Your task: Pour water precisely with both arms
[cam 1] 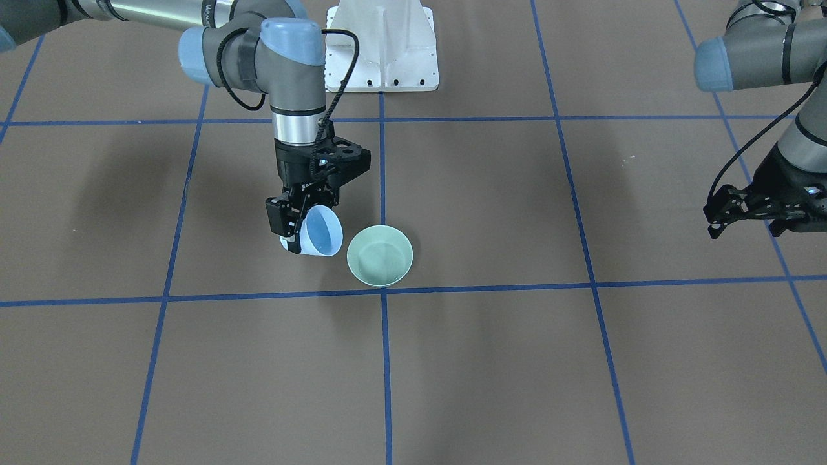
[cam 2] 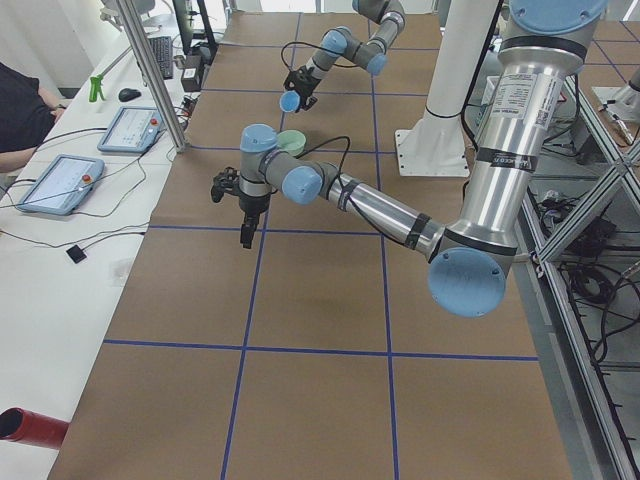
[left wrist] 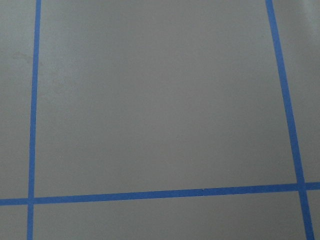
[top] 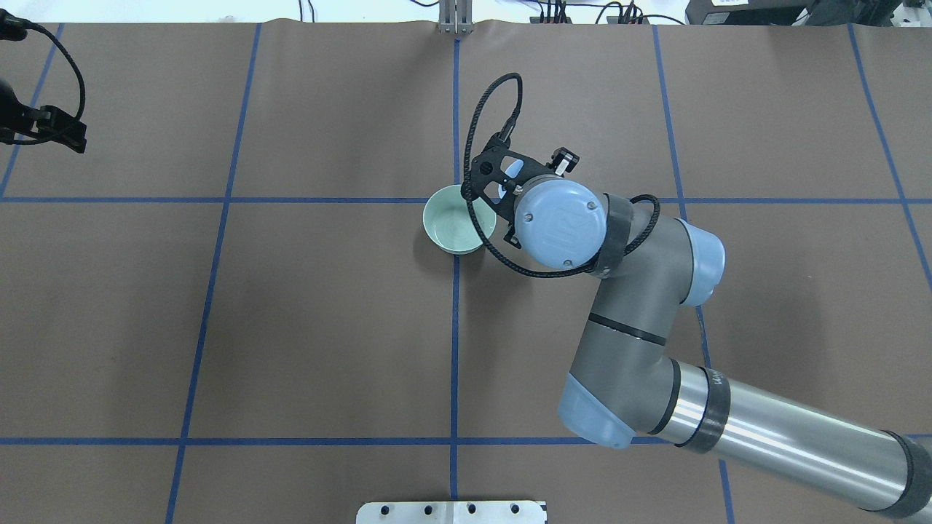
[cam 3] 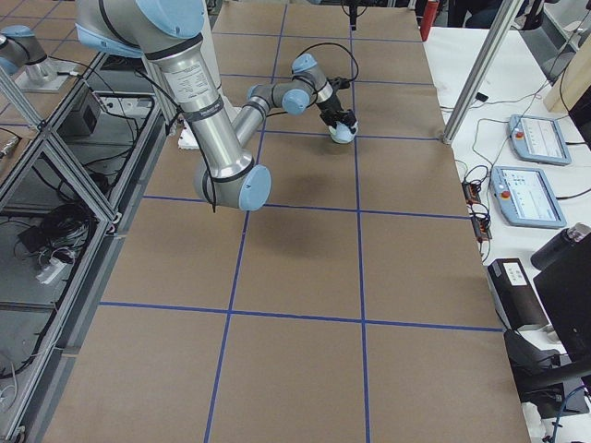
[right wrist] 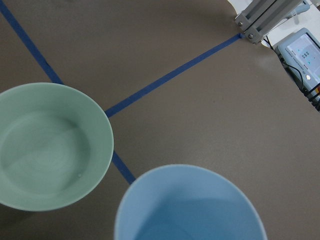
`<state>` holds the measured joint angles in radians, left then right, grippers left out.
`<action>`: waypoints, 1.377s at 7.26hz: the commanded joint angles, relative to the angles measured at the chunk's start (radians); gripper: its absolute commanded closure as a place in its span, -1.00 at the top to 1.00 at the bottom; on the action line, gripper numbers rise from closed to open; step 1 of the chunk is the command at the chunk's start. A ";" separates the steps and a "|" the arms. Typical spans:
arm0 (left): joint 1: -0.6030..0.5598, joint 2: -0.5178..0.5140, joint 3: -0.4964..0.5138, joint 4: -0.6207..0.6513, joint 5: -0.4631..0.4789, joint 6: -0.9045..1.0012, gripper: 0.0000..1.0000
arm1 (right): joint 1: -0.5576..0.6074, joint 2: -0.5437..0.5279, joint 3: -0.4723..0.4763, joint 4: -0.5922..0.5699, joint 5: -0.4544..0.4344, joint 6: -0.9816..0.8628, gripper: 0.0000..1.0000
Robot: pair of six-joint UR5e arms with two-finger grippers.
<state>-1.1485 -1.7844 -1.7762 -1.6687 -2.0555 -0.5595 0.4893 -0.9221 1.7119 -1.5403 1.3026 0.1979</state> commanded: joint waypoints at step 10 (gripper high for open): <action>-0.002 0.026 0.098 -0.087 -0.003 0.024 0.98 | -0.129 0.255 -0.190 -0.484 -0.400 -0.135 -1.00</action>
<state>-1.1503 -1.7665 -1.6983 -1.7162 -2.0574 -0.5349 0.3789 -0.6740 1.5298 -1.9915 0.9563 0.0630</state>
